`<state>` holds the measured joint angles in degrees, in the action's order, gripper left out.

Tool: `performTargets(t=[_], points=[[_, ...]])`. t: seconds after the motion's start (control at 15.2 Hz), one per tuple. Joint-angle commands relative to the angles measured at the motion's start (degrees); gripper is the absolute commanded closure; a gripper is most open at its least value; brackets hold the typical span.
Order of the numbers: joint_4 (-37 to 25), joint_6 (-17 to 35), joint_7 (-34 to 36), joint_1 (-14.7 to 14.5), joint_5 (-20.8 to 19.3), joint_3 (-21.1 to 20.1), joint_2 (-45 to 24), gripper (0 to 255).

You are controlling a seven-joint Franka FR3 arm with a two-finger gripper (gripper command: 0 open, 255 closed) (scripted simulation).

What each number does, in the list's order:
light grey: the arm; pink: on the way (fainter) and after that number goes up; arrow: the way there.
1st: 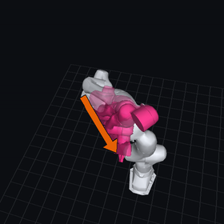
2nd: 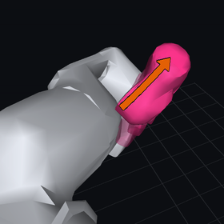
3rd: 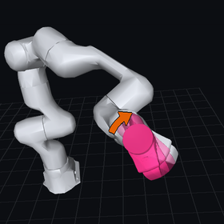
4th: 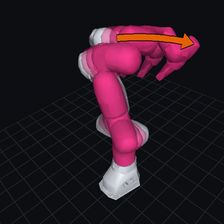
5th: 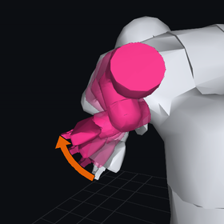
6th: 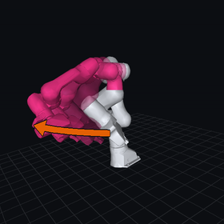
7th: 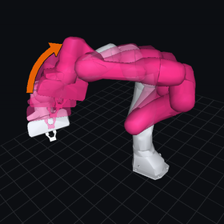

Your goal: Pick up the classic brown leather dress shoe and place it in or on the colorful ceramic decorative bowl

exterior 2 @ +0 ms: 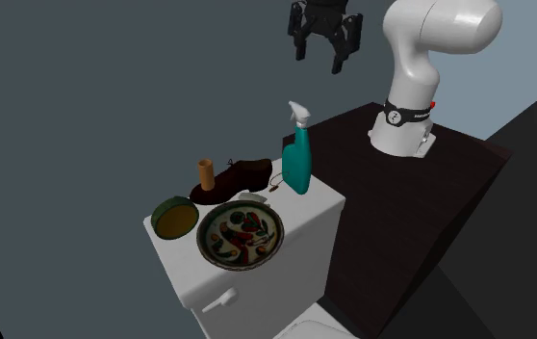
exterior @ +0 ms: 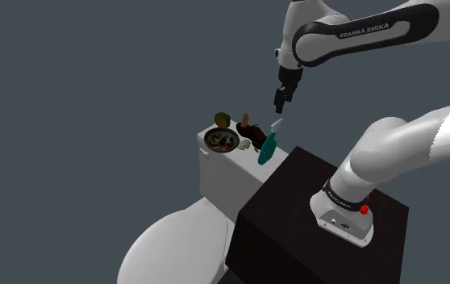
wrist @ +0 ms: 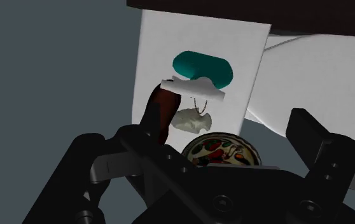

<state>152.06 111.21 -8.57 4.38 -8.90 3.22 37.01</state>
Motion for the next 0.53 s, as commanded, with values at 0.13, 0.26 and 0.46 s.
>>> performTargets(t=[0.13,0.26,0.46], points=[[2.41,11.5,-1.55,1.05,-1.15,2.68,-6.3,0],[2.77,17.08,-2.55,1.51,-1.53,4.11,-10.27,0],[2.48,25.32,-4.34,1.9,-1.49,6.23,-16.96,0]])
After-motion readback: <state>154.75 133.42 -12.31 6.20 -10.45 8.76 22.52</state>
